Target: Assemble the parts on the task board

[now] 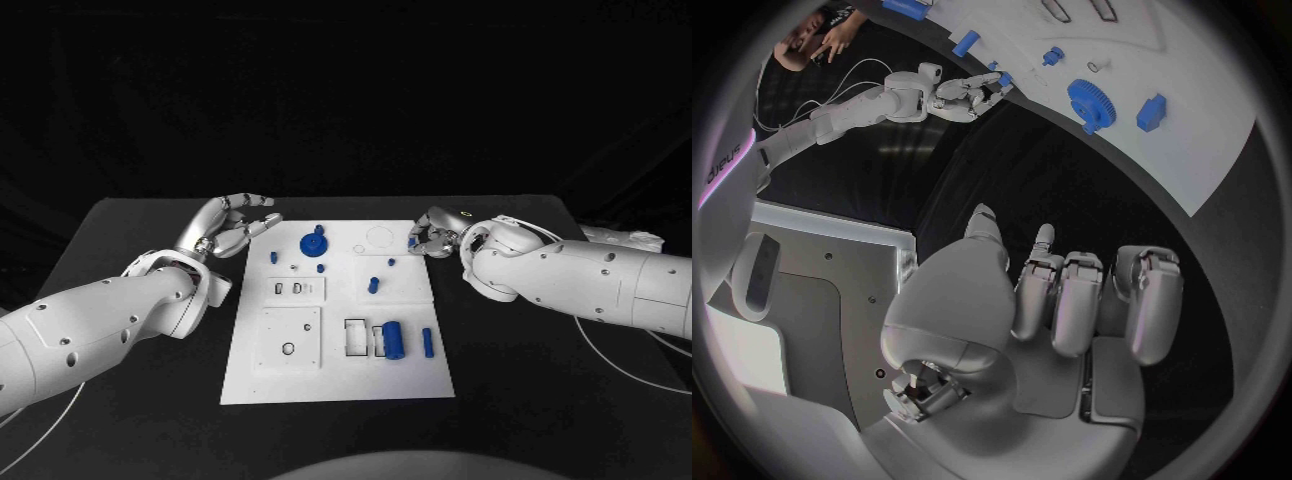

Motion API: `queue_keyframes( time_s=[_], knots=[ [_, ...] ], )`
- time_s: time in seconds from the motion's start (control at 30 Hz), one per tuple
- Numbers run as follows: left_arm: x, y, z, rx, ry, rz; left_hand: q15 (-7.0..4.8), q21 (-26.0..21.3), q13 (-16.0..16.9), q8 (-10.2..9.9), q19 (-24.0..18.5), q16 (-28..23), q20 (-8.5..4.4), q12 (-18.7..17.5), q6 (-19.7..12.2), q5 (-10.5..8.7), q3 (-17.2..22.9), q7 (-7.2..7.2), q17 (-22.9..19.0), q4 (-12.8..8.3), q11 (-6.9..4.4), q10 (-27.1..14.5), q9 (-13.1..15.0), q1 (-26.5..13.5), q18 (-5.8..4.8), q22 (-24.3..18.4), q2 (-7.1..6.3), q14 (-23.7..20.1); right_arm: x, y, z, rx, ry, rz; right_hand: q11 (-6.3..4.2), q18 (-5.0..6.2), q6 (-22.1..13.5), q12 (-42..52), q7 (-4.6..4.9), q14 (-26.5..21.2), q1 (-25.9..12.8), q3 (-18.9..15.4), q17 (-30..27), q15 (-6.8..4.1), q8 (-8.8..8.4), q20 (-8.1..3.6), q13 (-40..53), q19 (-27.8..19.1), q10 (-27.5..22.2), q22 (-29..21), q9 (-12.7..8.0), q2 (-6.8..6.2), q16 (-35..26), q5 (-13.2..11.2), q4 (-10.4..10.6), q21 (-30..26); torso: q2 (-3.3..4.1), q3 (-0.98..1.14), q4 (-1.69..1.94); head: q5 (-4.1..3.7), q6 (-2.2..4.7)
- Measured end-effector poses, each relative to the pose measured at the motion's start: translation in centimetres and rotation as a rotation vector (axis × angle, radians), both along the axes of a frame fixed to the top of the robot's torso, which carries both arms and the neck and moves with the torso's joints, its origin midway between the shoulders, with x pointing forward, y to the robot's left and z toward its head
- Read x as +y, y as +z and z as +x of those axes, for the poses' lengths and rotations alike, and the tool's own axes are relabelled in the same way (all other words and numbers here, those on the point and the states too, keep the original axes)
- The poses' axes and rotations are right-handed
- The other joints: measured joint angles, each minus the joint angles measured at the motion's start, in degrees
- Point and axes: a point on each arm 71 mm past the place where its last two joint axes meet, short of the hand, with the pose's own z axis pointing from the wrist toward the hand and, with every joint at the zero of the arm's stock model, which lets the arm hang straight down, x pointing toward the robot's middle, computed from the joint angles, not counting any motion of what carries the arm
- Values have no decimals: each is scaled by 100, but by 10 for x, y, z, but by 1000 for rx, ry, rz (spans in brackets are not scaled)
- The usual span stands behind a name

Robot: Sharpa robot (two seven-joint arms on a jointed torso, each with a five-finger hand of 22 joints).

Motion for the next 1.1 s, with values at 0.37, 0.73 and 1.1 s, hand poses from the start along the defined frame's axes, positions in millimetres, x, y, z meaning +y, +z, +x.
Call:
queue_keyframes(
  time_s=[0.37,0.73,1.1],
  knots=[
    [0,0,0,0,0,0,0,0,0,0,0,0,0,0,0,0,0,0,0,0,0,0,0,0,-1,0,0,0,-1,1,0,-9,-6,3,-40,0,402,0,-8,0,32,53,-1,0,90,0,-1,0,1,-1,-3,31,0,-25,-25,0,0,-1,3,1,1],
    [1,0,0,0,1,1,0,0,0,-28,0,0,0,0,0,0,-17,0,-1,17,0,0,0,23,-1,0,23,0,3,6,-4,-59,0,43,13,0,472,0,63,0,40,76,-1,1,90,1,-1,0,-10,-1,-14,38,0,14,-49,0,0,2,1,33,23],
    [0,-1,0,1,2,1,0,0,0,-28,0,0,0,0,-1,0,-17,-1,-2,17,0,0,0,23,-1,0,23,0,30,26,-13,-124,59,159,105,0,587,0,174,-1,79,68,-2,44,72,1,-1,0,1,-2,-30,12,0,36,-74,0,-2,0,-1,68,7]
  ],
)
